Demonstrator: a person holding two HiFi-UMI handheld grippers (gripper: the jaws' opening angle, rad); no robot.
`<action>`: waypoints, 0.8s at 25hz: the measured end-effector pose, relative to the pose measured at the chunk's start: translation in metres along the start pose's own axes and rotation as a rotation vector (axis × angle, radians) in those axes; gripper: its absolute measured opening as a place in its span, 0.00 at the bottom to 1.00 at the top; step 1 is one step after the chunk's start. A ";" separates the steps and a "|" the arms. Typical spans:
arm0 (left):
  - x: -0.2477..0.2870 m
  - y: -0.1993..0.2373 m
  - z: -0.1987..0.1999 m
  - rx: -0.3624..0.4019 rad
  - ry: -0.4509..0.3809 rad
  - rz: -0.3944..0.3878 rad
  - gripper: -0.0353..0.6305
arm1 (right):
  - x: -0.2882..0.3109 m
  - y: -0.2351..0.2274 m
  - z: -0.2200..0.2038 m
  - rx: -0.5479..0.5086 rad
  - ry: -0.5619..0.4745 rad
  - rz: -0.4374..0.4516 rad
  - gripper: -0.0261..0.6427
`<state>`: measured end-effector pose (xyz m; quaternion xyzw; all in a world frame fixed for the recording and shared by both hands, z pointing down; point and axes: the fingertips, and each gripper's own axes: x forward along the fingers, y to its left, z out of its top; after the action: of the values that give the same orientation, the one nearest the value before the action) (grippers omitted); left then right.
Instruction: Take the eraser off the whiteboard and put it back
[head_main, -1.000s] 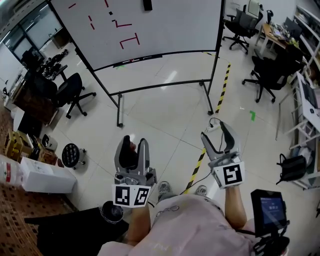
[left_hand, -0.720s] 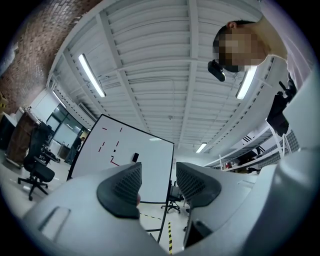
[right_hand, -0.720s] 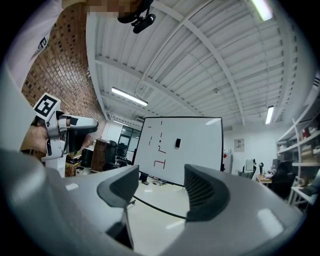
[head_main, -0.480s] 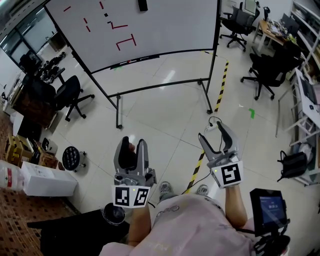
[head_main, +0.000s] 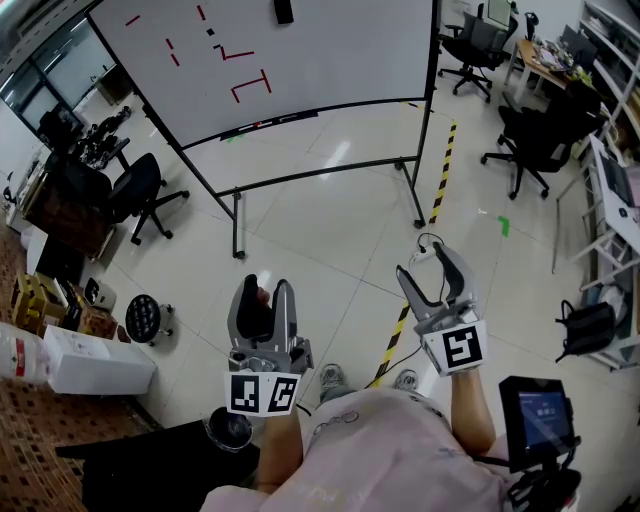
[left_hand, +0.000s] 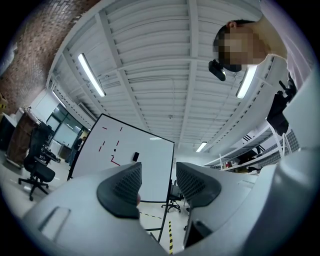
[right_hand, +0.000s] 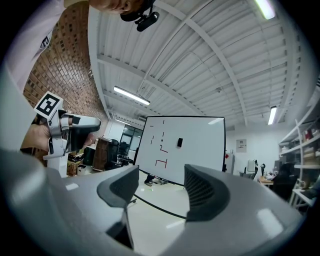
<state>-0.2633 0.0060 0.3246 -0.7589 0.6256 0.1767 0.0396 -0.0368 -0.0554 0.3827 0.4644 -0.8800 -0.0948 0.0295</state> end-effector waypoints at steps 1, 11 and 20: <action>0.000 0.000 0.000 0.000 0.000 0.000 0.37 | 0.000 0.000 0.000 0.000 0.000 -0.001 0.46; -0.003 0.000 0.002 0.002 0.002 0.000 0.37 | -0.004 0.002 0.001 0.000 0.006 0.000 0.45; -0.002 -0.012 -0.007 0.025 0.019 -0.005 0.37 | -0.003 0.005 0.002 0.001 0.002 0.003 0.45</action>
<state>-0.2509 0.0088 0.3297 -0.7614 0.6262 0.1617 0.0437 -0.0387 -0.0498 0.3820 0.4631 -0.8808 -0.0938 0.0302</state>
